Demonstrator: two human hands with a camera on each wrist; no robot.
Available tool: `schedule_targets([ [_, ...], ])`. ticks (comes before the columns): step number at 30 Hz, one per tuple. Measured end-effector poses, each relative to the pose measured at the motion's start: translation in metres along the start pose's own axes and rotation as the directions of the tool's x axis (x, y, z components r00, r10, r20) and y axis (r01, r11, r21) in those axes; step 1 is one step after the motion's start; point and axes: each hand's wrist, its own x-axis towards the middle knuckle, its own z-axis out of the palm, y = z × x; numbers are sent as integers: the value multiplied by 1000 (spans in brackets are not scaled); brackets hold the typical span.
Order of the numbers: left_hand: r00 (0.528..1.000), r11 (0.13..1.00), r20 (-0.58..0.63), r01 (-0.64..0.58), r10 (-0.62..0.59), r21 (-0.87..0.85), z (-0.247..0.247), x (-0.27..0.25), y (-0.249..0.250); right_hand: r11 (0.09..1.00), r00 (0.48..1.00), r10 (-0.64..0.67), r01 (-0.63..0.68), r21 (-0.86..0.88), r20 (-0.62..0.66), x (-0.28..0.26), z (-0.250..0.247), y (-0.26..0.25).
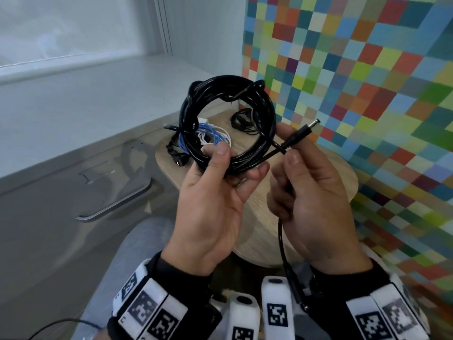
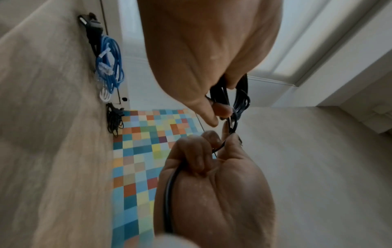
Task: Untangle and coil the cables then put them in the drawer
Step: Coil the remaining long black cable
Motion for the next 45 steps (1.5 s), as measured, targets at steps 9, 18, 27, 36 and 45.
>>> schedule_targets([
  [9,996,998,58,67,-68,14,-1,-1,1,586,914,-403,292,-756,41,7,-26,-7],
  [18,984,982,176,-26,-8,189,-4,0,-2,971,994,-43,65,-232,99,5,-6,-17],
  [27,983,893,139,46,-120,447,-13,3,-3,992,984,117,-123,-37,-138,7,-2,1],
  [36,998,740,12,43,-68,671,-15,7,1,980,951,0,-62,-191,-309,7,-10,9],
  [45,978,723,-151,211,-148,658,-20,11,-6,979,952,190,-167,114,-239,8,-6,11],
])
